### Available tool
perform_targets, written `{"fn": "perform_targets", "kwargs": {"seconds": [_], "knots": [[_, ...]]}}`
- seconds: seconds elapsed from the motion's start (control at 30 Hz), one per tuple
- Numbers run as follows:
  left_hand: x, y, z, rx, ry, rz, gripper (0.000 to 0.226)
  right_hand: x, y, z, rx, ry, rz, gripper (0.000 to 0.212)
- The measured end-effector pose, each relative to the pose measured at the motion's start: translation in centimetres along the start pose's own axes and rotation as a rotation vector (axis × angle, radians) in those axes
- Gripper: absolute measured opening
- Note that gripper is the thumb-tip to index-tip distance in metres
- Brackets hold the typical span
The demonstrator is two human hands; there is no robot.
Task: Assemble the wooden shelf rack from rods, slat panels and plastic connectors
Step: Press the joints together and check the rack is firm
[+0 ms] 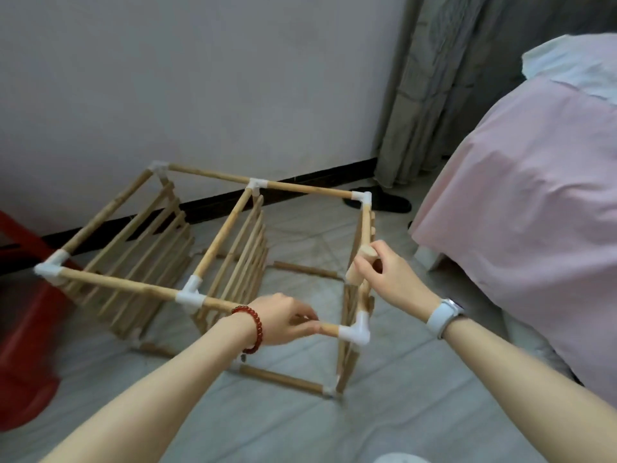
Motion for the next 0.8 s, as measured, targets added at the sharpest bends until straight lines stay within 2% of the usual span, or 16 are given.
{"fn": "perform_targets", "kwargs": {"seconds": [0.07, 0.13, 0.17, 0.23, 0.27, 0.3, 0.33, 0.4, 0.43, 0.47, 0.5, 0.6, 0.63, 0.73, 0.8], "knots": [[-0.7, 0.2, -0.6, 0.030, 0.036, 0.102, 0.036, 0.0, -0.7, -2.2, -0.005, -0.122, -0.141, 0.014], [-0.7, 1.0, -0.2, 0.059, 0.092, 0.108, 0.036, 1.9, -2.0, -2.9, 0.017, -0.115, -0.274, 0.019], [-0.8, 1.9, -0.1, 0.060, 0.123, 0.099, 0.036, 3.5, -3.1, -3.2, 0.051, -0.028, -0.325, 0.022], [-0.9, 3.6, 0.4, 0.067, 0.203, 0.082, 0.037, 6.8, -4.7, -3.6, 0.133, 0.282, -0.322, 0.031], [-1.2, 4.5, 0.8, 0.075, 0.242, 0.069, 0.037, 7.8, -5.0, -4.3, 0.148, 0.446, -0.286, 0.037], [-1.5, 5.3, 1.1, 0.077, 0.273, 0.059, 0.037, 7.8, -4.6, -5.1, 0.124, 0.534, -0.280, 0.042], [-1.6, 5.9, 1.4, 0.081, 0.296, 0.053, 0.038, 6.7, -3.6, -5.9, 0.062, 0.513, -0.315, 0.045], [-1.9, 6.5, 1.9, 0.088, 0.311, 0.042, 0.039, 2.4, -0.3, -7.0, -0.137, 0.150, -0.520, 0.042], [-2.1, 6.7, 1.9, 0.085, 0.307, 0.045, 0.039, 1.7, 0.7, -7.5, -0.180, 0.026, -0.575, 0.038], [-2.1, 6.7, 1.9, 0.084, 0.313, 0.047, 0.039, 2.4, 0.9, -6.8, -0.149, 0.028, -0.593, 0.036], [-1.9, 6.5, 2.1, 0.089, 0.316, 0.051, 0.039, 3.9, 0.3, -5.8, -0.099, 0.102, -0.563, 0.034], [-2.1, 6.6, 1.9, 0.092, 0.319, 0.060, 0.040, 7.5, -2.3, -5.4, 0.033, 0.458, -0.395, 0.031], [-2.1, 6.6, 2.0, 0.093, 0.327, 0.062, 0.039, 6.9, -2.1, -5.9, 0.003, 0.457, -0.388, 0.031], [-2.3, 6.6, 2.2, 0.087, 0.304, 0.028, 0.037, 0.9, 0.5, -8.5, -0.143, 0.024, -0.513, 0.031], [-1.9, 6.5, 1.9, 0.059, 0.323, -0.040, 0.034, 1.1, 0.8, -7.7, -0.144, -0.017, -0.487, 0.027]]}}
Point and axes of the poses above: each hand's wrist, its own z-axis towards the middle knuckle, its own x-axis out of the back of the hand, y = z × x, the point moved 5 cm from there along z, towards the middle knuckle, and after that the axes turned 15 degrees about x, right-handed, at the moved point
